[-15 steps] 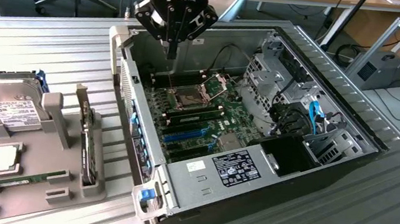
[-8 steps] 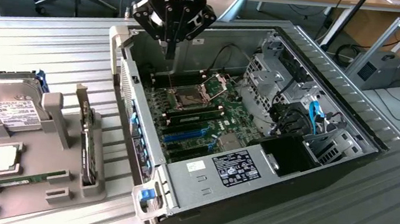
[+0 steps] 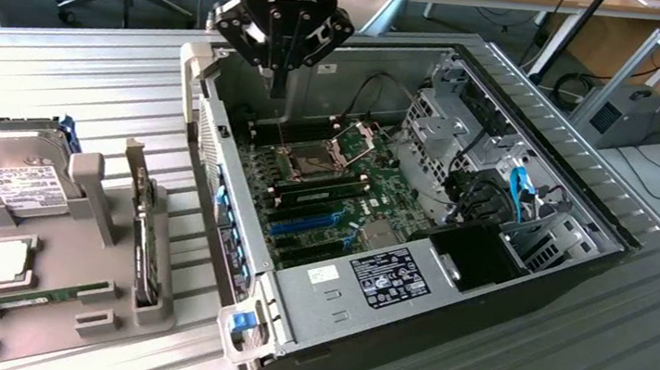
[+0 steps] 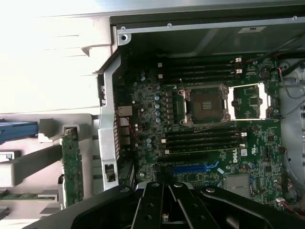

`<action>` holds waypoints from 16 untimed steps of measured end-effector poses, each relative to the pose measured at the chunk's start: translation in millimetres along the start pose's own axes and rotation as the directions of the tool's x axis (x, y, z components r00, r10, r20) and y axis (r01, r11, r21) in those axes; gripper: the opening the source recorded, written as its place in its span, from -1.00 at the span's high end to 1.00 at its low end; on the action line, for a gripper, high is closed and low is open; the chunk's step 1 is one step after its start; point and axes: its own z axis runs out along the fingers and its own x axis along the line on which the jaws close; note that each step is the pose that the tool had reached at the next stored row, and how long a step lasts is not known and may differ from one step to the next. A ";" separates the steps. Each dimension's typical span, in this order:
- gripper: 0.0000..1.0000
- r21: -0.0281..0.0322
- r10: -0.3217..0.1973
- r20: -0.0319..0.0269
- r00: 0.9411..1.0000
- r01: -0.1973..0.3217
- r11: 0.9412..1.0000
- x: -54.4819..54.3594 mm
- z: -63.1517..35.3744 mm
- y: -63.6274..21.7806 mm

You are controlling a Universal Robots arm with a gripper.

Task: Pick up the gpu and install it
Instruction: 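Reach for the gpu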

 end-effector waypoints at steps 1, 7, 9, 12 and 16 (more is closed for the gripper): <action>0.79 0.000 0.000 0.000 1.000 0.000 1.000 0.5 0.0 -0.1; 0.79 0.000 0.000 0.000 1.000 0.000 1.000 3.1 -0.1 -0.2; 0.79 0.000 0.000 0.000 1.000 0.000 1.000 3.9 -0.1 -0.3; 0.79 0.000 0.000 0.000 1.000 0.000 1.000 4.9 -0.1 -0.4; 0.79 0.000 0.000 0.000 1.000 0.000 1.000 7.1 -0.2 -0.5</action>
